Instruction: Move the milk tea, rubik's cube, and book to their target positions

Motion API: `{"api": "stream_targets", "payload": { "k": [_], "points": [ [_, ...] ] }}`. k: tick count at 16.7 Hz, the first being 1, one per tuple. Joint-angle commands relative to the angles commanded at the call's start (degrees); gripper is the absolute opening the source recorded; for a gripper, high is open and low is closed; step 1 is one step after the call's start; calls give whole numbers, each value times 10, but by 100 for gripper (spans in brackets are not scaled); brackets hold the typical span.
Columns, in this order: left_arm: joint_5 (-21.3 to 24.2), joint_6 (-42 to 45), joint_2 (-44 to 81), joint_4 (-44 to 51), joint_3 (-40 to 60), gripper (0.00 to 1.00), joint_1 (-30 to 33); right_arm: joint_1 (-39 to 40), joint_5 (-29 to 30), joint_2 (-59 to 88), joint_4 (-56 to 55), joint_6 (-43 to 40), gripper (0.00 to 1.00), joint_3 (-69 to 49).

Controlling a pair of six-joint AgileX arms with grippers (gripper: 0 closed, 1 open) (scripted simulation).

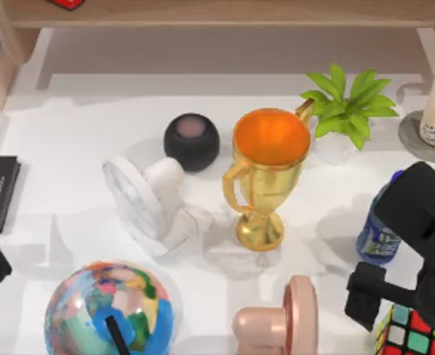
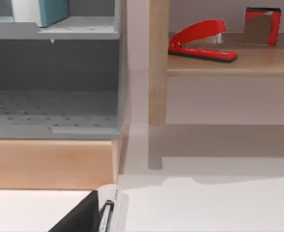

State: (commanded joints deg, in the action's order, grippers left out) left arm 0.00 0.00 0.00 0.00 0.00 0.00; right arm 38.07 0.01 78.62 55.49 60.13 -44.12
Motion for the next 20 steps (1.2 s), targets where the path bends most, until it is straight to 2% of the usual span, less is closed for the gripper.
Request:
{"api": "stream_targets", "payload": {
  "k": [7,20],
  "points": [
    [0,0,0,0,0,100,0,1,0,13,-43,1,100,30],
    [0,0,0,0,0,100,0,1,0,13,-43,1,2,30]
  ]
}}
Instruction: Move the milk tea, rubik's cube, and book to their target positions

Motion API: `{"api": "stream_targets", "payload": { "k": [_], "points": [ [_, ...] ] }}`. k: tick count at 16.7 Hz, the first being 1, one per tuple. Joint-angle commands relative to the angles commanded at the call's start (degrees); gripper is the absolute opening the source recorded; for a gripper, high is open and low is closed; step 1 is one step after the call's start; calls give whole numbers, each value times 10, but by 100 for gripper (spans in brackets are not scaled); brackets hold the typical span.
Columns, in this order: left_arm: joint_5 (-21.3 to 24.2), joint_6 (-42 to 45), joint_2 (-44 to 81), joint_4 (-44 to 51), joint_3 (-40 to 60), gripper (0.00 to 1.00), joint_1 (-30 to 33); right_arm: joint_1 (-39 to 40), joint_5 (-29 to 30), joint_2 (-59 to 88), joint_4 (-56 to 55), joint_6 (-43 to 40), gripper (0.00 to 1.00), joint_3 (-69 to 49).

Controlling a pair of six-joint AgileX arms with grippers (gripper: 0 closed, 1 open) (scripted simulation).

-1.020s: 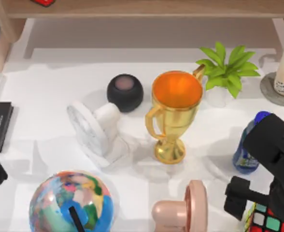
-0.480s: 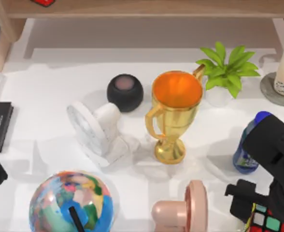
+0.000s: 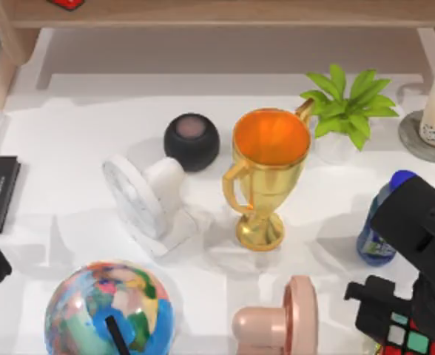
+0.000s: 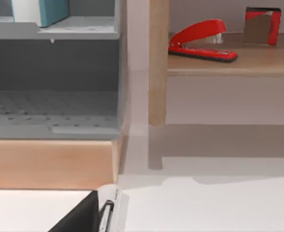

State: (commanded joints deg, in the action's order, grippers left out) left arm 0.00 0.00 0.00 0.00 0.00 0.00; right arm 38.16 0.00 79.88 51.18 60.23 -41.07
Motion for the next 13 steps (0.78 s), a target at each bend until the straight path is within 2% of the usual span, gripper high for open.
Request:
{"api": "stream_targets", "payload": {
  "k": [10,13],
  "points": [
    [0,0,0,0,0,100,0,-1,0,-3,2,0,0,-1],
    [0,0,0,0,0,100,0,-1,0,-13,32,0,0,-21]
  ]
}}
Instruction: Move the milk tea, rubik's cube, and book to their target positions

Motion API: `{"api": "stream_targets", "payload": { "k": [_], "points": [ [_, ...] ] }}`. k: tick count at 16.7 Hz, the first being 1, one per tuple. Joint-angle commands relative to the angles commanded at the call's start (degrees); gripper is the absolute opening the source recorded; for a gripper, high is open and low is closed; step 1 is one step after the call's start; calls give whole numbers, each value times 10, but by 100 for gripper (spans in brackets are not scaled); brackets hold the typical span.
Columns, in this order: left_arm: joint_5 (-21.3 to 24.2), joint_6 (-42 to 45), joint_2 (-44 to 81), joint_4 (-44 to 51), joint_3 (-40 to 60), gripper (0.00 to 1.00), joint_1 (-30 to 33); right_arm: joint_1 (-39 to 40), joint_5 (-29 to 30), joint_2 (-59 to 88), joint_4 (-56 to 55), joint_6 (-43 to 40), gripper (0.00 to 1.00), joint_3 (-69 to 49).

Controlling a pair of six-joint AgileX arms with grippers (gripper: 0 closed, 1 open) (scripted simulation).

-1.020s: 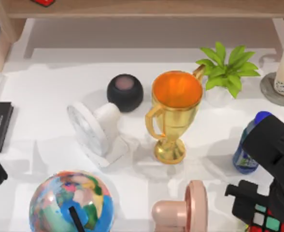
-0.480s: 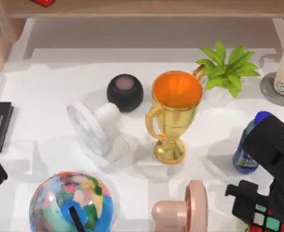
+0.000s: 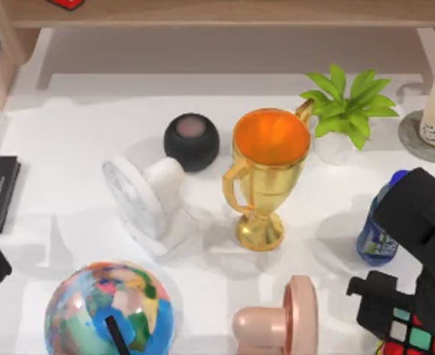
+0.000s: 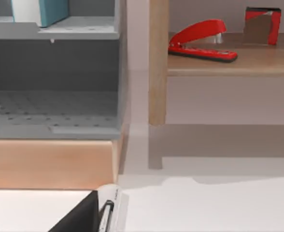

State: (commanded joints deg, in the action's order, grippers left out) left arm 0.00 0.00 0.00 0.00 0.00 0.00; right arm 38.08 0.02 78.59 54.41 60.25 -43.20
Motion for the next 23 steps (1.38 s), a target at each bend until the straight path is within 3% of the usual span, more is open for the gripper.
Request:
{"api": "stream_targets", "payload": {
  "k": [5,12,17,23],
  "points": [
    [0,0,0,0,0,100,0,-1,0,-17,47,-1,0,-30],
    [0,0,0,0,0,100,0,-4,6,-47,12,-32,0,-64],
    [0,0,0,0,0,100,0,-3,22,-107,-149,-163,0,-239],
    [0,0,0,0,0,100,0,-22,56,-34,-392,-321,0,-434]
  ]
}}
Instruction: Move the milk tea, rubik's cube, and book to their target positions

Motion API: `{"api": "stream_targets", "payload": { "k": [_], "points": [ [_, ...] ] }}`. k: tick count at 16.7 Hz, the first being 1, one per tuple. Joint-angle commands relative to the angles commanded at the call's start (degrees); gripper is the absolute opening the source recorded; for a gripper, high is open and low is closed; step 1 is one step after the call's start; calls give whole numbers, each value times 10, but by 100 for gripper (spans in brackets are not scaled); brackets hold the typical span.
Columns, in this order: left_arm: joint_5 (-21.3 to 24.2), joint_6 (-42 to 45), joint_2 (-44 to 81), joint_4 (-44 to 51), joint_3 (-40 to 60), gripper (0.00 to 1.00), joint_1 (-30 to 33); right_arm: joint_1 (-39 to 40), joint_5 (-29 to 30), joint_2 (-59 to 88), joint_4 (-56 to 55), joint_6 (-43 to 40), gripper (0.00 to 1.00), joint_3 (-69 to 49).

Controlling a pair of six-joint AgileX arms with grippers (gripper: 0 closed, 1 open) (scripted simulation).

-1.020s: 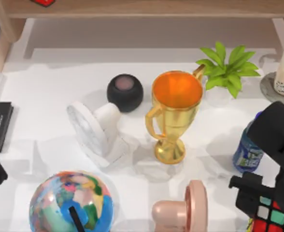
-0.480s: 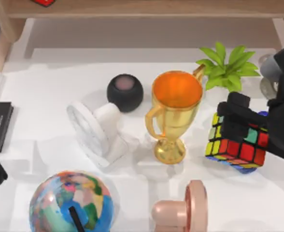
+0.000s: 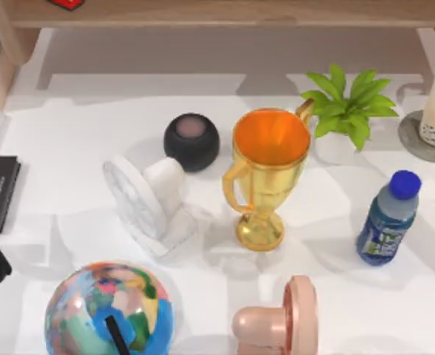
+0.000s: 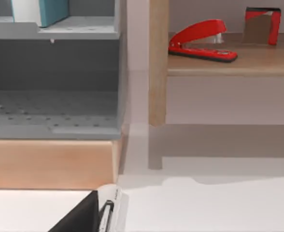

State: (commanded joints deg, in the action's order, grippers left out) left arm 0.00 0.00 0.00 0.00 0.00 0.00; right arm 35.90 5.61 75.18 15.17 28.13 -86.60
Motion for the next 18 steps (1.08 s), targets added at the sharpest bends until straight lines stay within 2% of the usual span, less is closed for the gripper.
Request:
{"api": "stream_targets", "payload": {
  "k": [3,10,13,18],
  "points": [
    [0,0,0,0,0,100,0,-33,35,49,-82,-81,0,-23],
    [0,0,0,0,0,100,0,-136,134,125,-192,-242,0,30],
    [0,0,0,0,0,100,0,-158,157,142,-210,-271,0,34],
    [0,0,0,0,0,100,0,-156,157,141,-210,-270,0,34]
  ]
}}
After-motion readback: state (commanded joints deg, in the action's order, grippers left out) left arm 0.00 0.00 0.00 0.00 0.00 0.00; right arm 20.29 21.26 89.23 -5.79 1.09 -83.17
